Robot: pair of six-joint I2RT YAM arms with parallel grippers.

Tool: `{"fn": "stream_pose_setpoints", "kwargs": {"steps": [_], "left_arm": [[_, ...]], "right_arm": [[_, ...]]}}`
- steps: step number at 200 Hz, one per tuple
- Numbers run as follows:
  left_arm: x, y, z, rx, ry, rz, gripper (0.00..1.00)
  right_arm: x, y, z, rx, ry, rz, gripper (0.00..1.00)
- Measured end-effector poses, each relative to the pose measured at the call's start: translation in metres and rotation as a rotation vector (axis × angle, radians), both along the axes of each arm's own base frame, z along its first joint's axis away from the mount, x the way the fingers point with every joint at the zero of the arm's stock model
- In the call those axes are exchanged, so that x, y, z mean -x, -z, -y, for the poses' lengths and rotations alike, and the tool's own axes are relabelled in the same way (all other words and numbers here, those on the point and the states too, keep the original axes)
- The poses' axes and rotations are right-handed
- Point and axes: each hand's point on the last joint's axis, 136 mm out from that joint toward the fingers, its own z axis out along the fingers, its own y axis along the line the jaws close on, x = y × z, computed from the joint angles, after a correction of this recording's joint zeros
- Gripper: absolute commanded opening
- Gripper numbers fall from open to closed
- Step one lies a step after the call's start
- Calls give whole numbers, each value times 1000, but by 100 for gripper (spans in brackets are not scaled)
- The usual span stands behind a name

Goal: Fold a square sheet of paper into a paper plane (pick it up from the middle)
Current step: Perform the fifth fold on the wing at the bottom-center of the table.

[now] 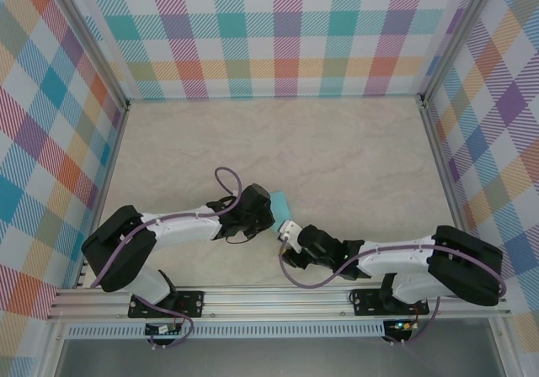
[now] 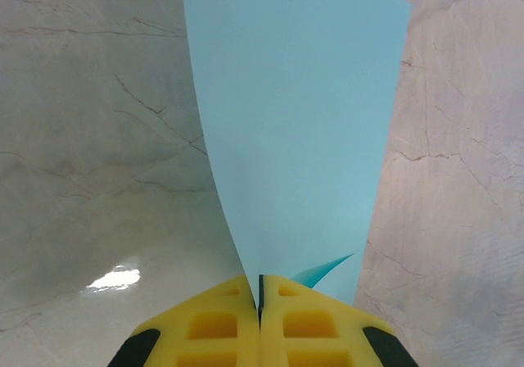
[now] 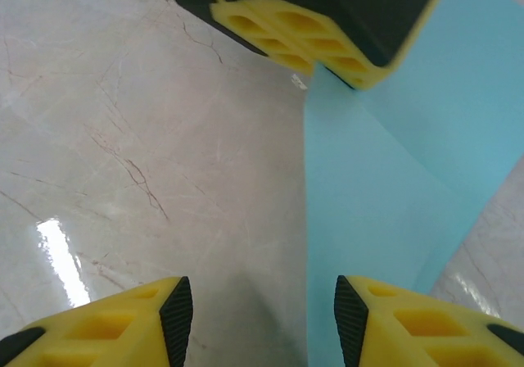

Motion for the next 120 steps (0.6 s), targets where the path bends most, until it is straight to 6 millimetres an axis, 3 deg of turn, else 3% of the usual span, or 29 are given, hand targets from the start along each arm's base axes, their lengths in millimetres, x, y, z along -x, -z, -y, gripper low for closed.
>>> {"fn": "stream_pose_setpoints", "kwargs": {"steps": [51,120], "left_arm": [[0,1,2,3,6,-10,0],[-2,2,3,4,3,-16,0]], "right_arm": [[-11,1,-4,81,-28,174,50],[-30,6,-8,184,-14,281,44]]}}
